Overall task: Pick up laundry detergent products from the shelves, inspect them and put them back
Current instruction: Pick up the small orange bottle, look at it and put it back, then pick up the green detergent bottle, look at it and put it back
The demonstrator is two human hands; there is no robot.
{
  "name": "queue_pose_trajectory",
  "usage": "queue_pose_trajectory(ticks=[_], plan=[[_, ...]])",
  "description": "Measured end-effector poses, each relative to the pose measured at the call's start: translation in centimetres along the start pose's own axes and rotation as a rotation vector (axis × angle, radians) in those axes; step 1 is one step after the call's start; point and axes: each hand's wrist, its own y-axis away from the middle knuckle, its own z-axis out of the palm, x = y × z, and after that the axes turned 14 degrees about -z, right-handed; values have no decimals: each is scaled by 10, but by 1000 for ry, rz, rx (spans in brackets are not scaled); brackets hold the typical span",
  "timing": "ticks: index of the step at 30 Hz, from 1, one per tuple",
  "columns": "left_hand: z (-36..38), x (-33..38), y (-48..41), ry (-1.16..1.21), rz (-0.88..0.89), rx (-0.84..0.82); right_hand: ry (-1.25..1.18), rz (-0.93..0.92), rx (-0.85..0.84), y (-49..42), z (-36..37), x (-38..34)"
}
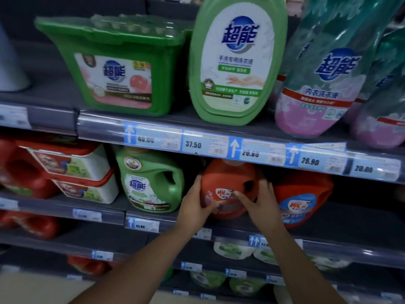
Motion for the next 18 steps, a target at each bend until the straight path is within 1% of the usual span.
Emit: queue_pose_trajectory(ticks=[3, 5, 7, 9, 11, 13, 15, 17, 18], plan=[[-13, -10, 5, -35, -29, -105, -20, 42, 59, 5, 6, -1], [-29, -20, 15, -47, -48, -138, -18, 37, 182, 16, 12, -9], [-50, -31, 28, -35, -55, -71, 31, -37, 302, 28, 23, -24], [-77, -42, 40, 9, -55, 101, 54, -157, 326, 35, 38, -49], [-107, -51, 47, 44, -81, 290, 24, -262, 266, 32, 56, -75], [-134, -57, 46, 51, -138, 395, -47, -279, 183, 22, 77, -94], [-154, -60, 39, 16, -183, 406, -148, -181, 25, 5, 98, -107], [-166, -60, 26, 12, -200, 357, -239, -65, -156, -13, 114, -113], [-171, -59, 19, 28, -194, 318, -259, -34, -211, -21, 120, -114]])
